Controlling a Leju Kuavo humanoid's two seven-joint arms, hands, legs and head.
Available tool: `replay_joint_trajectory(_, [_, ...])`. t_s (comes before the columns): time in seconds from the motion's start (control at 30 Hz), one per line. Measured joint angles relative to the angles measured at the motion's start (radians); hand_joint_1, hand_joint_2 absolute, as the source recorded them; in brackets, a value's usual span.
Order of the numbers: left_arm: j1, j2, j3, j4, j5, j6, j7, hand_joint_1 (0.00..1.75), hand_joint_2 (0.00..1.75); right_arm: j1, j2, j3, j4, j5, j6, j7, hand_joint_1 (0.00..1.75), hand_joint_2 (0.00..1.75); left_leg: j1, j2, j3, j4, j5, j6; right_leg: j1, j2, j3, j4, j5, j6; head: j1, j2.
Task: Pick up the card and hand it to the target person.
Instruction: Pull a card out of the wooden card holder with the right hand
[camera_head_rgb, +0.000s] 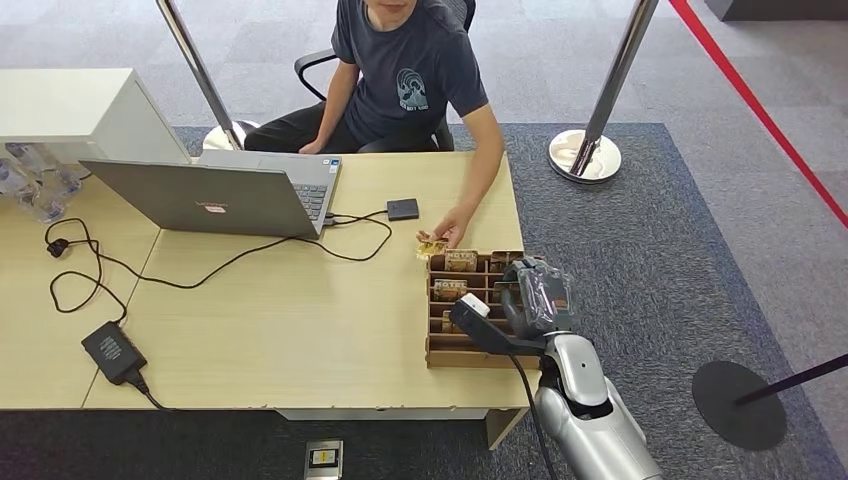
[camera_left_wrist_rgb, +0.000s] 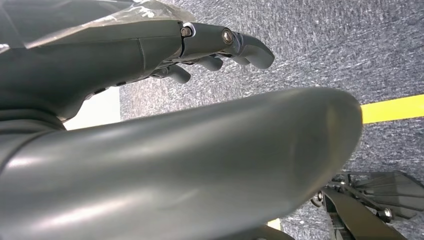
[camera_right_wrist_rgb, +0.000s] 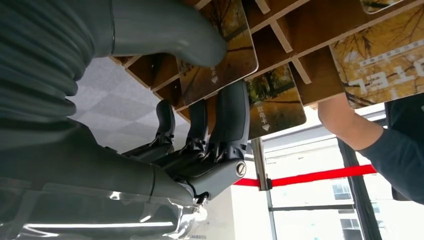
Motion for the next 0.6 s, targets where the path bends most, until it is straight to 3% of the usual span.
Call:
replay_joint_trajectory(0.27, [0.000,0.000,0.000,0.000,0.003,0.001,0.001,0.00,0.00,0.001,0.001,0.000,0.001,0.000,0.003,-0.002,1.20,1.75,0.000,0.000,0.000,0.000,0.000,0.000,0.000,0.000,0.000,0.000,0.000,0.000,0.000,0.000])
replay_joint_trajectory(0.6, [0.000,0.000,0.000,0.000,0.002,0.000,0.002,0.00,0.00,0.001,0.006,0.000,0.001,0.001,0.004,-0.007,1.38,1.75,0.000,0.000,0.000,0.000,0.000,0.000,0.000,0.000,0.000,0.000,0.000,0.000,0.000,0.000])
